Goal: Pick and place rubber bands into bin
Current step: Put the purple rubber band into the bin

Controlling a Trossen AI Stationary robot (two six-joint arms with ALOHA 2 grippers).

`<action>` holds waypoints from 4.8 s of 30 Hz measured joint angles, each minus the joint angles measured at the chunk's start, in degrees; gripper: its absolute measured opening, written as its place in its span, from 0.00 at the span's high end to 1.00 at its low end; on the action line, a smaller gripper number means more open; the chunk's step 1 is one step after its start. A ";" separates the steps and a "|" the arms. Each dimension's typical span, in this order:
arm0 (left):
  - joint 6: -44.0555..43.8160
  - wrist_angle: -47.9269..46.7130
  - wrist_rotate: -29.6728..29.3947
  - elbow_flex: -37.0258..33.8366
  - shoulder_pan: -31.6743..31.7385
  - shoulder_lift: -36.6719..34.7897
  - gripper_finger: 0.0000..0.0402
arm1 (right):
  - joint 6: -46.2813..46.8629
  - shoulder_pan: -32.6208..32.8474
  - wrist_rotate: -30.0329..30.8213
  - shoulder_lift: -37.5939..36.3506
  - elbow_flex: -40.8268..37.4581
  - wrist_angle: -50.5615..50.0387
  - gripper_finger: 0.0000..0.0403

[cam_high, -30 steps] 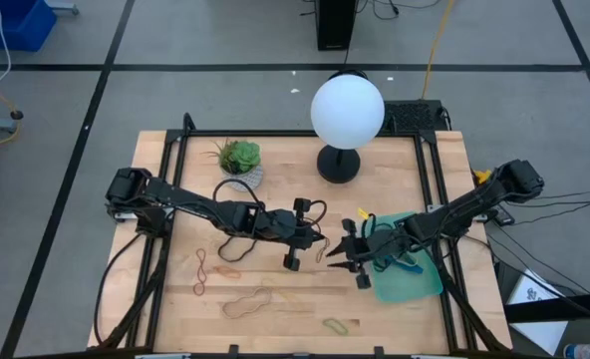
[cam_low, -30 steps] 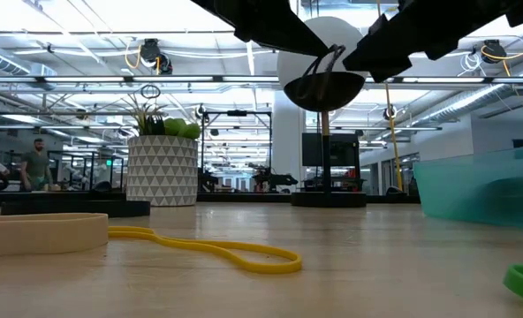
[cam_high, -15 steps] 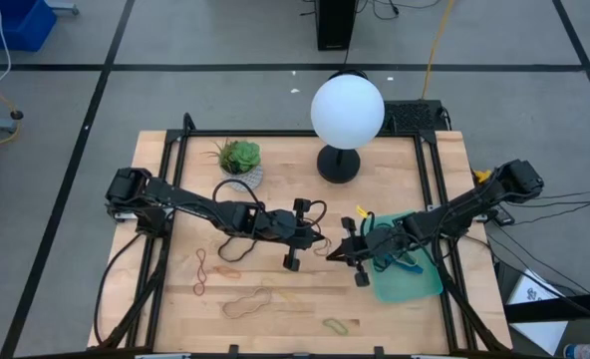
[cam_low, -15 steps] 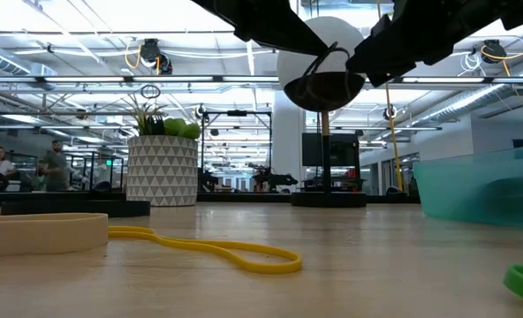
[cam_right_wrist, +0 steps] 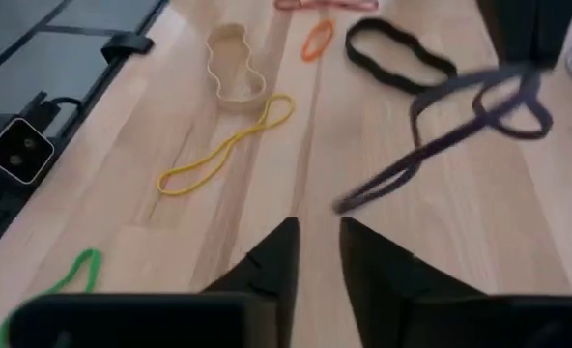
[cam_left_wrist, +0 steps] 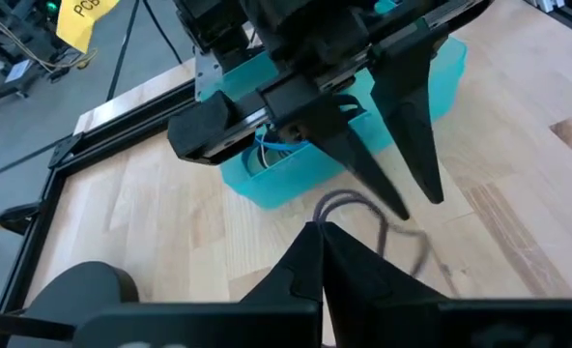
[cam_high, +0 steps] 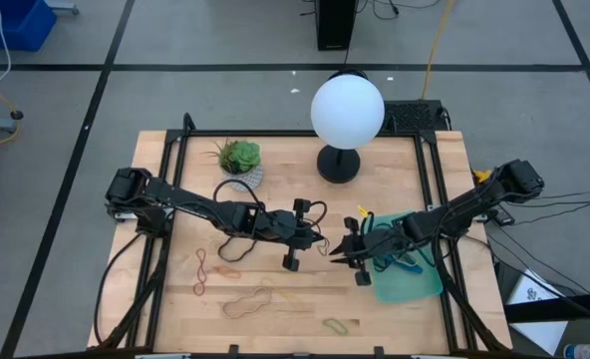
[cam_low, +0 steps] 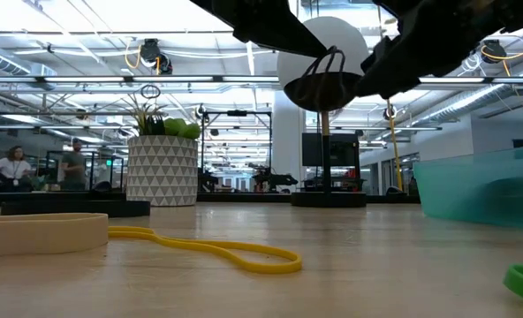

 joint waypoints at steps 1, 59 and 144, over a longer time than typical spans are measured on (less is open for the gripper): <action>0.11 0.00 0.00 0.00 0.00 0.00 0.99 | 0.80 0.00 -0.08 0.00 0.00 -0.55 0.78; -0.60 0.03 0.50 0.02 0.00 0.00 0.94 | -0.03 -4.57 1.38 0.00 -0.02 8.96 0.96; -25.94 -18.01 -5.27 0.04 -0.17 -2.32 0.35 | 25.65 -0.20 4.31 -33.55 0.02 -52.81 1.00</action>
